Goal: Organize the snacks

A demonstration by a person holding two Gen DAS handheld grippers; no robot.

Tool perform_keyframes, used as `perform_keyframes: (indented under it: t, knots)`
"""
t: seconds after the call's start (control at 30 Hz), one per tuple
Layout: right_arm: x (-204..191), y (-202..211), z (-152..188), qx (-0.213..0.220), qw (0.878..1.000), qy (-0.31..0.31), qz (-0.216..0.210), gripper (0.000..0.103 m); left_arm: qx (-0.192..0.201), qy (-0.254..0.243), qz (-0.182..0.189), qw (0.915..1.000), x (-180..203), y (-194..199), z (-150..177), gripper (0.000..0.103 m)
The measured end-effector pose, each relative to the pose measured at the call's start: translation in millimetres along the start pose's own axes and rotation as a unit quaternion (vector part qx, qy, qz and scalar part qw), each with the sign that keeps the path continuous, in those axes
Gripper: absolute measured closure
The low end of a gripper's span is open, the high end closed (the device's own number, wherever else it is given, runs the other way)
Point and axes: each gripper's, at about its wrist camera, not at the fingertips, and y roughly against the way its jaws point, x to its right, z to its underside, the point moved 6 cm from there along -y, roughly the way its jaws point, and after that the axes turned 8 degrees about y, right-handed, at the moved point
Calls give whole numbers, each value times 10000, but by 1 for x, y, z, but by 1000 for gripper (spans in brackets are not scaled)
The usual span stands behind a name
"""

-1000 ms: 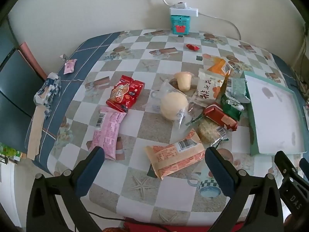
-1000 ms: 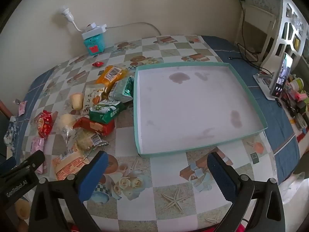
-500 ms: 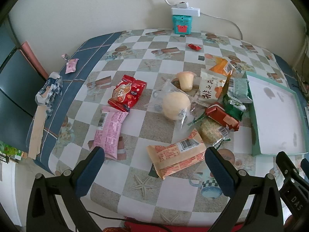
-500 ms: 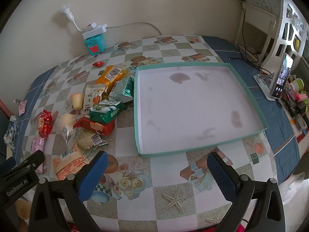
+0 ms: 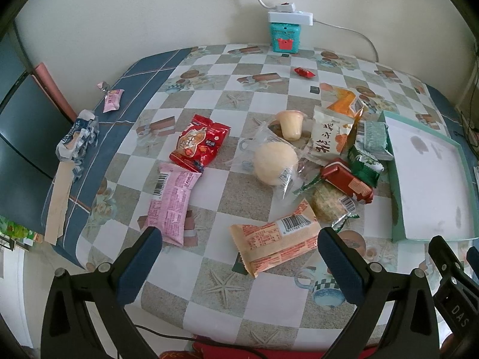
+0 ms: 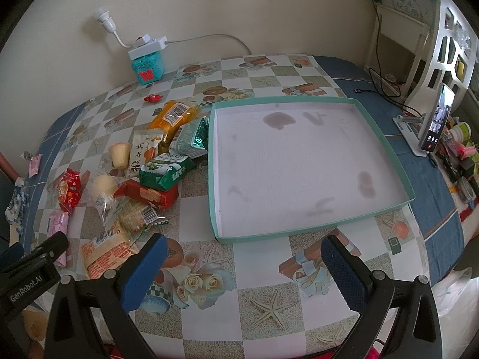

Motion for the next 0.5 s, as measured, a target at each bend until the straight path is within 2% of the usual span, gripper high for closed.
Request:
perform_keyframes:
  t: [0.5]
  knots:
    - [0, 0, 0, -4, 10000, 5, 3, 0, -2, 4, -2, 10000, -3, 0, 1, 0]
